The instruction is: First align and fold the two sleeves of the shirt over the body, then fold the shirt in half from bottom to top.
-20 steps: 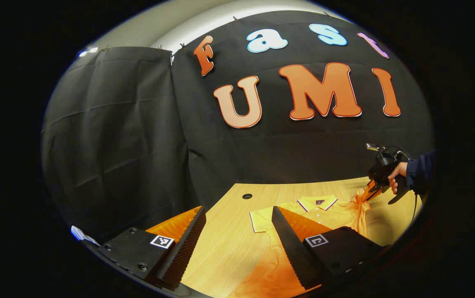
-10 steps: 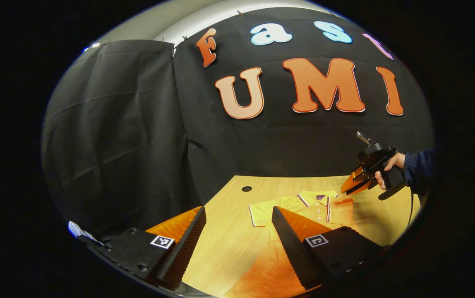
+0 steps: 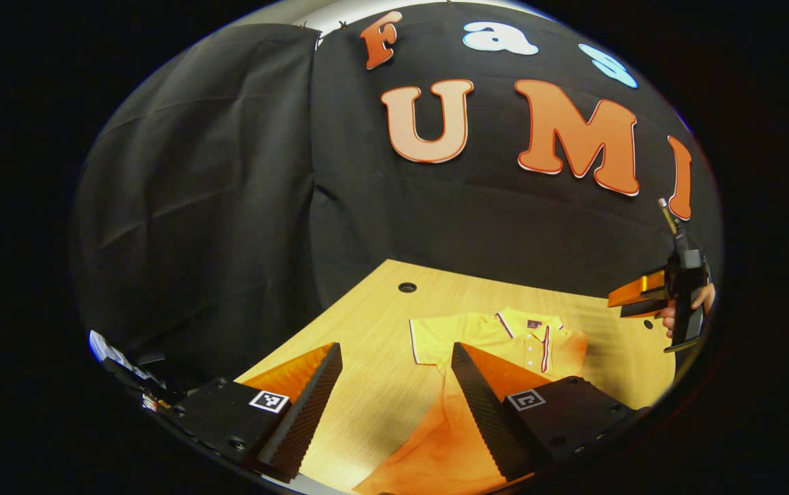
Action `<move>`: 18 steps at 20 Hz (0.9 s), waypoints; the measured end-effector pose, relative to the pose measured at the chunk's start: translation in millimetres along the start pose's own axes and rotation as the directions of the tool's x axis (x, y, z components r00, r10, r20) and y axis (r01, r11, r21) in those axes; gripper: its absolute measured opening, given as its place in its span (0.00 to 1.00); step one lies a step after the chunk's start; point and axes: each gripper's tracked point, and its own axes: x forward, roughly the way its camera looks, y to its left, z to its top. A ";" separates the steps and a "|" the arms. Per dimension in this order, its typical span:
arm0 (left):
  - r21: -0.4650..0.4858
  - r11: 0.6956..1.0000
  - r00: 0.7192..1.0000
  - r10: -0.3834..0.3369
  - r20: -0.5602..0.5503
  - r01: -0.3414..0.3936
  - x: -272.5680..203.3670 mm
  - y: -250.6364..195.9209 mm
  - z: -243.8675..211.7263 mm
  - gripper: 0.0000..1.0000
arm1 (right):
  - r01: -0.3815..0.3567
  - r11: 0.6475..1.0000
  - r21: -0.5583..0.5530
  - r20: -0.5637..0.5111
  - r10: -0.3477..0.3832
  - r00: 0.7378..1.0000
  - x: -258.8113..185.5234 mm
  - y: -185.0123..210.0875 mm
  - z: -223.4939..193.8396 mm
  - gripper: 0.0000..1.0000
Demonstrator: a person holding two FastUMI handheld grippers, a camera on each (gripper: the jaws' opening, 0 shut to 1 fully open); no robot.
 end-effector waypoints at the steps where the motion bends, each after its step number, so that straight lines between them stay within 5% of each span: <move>1: 0.008 1.000 1.000 -0.023 -0.020 0.023 12.5 -0.2 1.9 0.99 | 0.027 1.000 -0.015 0.037 -0.026 0.999 -14.6 -3.8 5.2 0.81; 8: 0.035 0.988 0.971 -0.144 -0.190 0.153 116.9 -8.9 5.0 0.99 | 0.166 0.985 -0.033 0.212 -0.156 0.965 -101.4 1.4 6.3 0.88; 13: 0.015 0.973 0.890 -0.204 -0.408 0.231 200.7 -24.8 -39.6 0.99 | 0.304 0.953 -0.011 0.332 -0.283 0.900 -156.4 14.5 -7.5 0.92; 18: 0.179 0.933 0.797 -0.154 -0.583 0.312 263.9 -30.2 -86.9 0.98 | 0.429 0.900 0.081 0.361 -0.427 0.829 -206.0 15.3 -35.6 0.94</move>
